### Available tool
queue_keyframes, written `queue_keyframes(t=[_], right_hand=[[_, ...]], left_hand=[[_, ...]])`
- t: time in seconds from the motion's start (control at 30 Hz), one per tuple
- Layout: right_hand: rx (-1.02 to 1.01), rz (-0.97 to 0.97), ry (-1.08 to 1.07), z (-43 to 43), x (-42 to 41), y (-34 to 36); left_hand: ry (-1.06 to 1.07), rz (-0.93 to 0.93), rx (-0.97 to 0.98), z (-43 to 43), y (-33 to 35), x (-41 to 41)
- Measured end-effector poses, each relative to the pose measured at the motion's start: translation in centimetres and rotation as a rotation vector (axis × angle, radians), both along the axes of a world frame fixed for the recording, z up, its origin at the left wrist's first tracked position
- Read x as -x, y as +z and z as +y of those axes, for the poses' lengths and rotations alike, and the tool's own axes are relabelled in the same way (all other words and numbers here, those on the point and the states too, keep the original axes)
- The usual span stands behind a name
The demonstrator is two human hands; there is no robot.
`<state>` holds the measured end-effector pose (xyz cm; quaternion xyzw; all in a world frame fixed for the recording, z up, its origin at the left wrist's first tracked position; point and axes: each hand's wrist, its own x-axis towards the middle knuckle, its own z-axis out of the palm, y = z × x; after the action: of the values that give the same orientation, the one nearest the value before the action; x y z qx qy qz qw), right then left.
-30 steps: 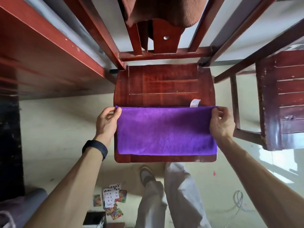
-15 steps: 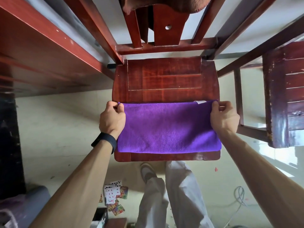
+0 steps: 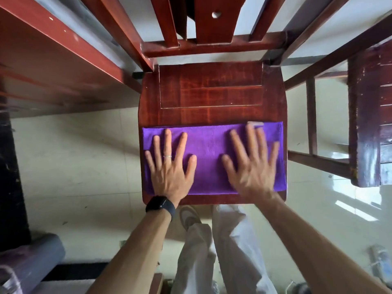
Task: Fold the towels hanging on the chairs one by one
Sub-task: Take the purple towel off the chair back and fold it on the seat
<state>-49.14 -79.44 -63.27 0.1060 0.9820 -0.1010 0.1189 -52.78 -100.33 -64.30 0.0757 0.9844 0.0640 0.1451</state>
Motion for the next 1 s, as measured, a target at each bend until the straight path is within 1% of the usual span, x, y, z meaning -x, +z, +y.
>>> queue_keyframes(t=[0.03,0.1,0.17,0.27,0.37,0.43,0.53,0.63,0.7,0.77,0.83,0.87,0.9,0.93,0.97,1.0], right_hand=[[-0.033,-0.029,-0.024,1.5,0.5,-0.6],[-0.063,-0.045,-0.004,4.1,0.9,-1.1],[-0.043,-0.053,-0.047,4.7,0.6,-1.2],[-0.039,-0.090,-0.193,3.5,-1.2,-0.3],[-0.069,-0.147,-0.241,2.1,-4.4,1.2],[-0.051,-0.169,-0.263,0.6,-6.2,2.5],[0.038,-0.207,-0.338,-2.4,-7.1,4.7],[0.139,-0.249,-0.449,-4.2,-7.4,6.3],[0.261,-0.312,-0.531,-3.8,-7.9,6.4],[0.421,-0.330,-0.681,-2.8,-8.1,6.6],[0.516,-0.302,-0.813,-1.9,-8.0,6.7],[0.540,-0.297,-0.858,-1.6,-7.8,6.8],[0.562,-0.304,-0.890,-1.4,-7.6,6.6],[0.588,-0.342,-0.903,-1.4,-7.6,6.4],[0.607,-0.389,-0.904,-1.6,-7.5,6.1],[0.618,-0.428,-0.905,-1.7,-7.5,5.7]], left_hand=[[-0.006,-0.002,0.009,-0.7,-0.5,0.0],[-0.046,0.012,0.008,-1.4,-0.9,0.1],[-0.057,0.024,0.000,-1.3,-0.8,0.5],[-0.158,0.000,0.033,-1.0,-0.4,3.1],[-0.358,-0.039,0.061,0.1,0.4,8.7],[-0.451,-0.071,0.093,2.3,1.5,12.1],[-0.440,-0.139,0.062,7.0,3.6,14.3],[-0.311,-0.179,-0.055,10.2,5.1,12.1],[-0.177,-0.175,-0.127,10.2,5.6,8.6],[0.035,-0.108,-0.224,8.7,5.9,3.8],[0.340,-0.079,-0.261,6.6,6.3,-1.1],[0.526,-0.126,-0.267,5.5,6.5,-3.3],[0.701,-0.211,-0.278,4.6,6.5,-5.0],[0.834,-0.296,-0.300,3.7,6.4,-6.4],[0.902,-0.344,-0.338,2.9,6.1,-7.4],[0.908,-0.357,-0.375,2.3,6.0,-8.1]])
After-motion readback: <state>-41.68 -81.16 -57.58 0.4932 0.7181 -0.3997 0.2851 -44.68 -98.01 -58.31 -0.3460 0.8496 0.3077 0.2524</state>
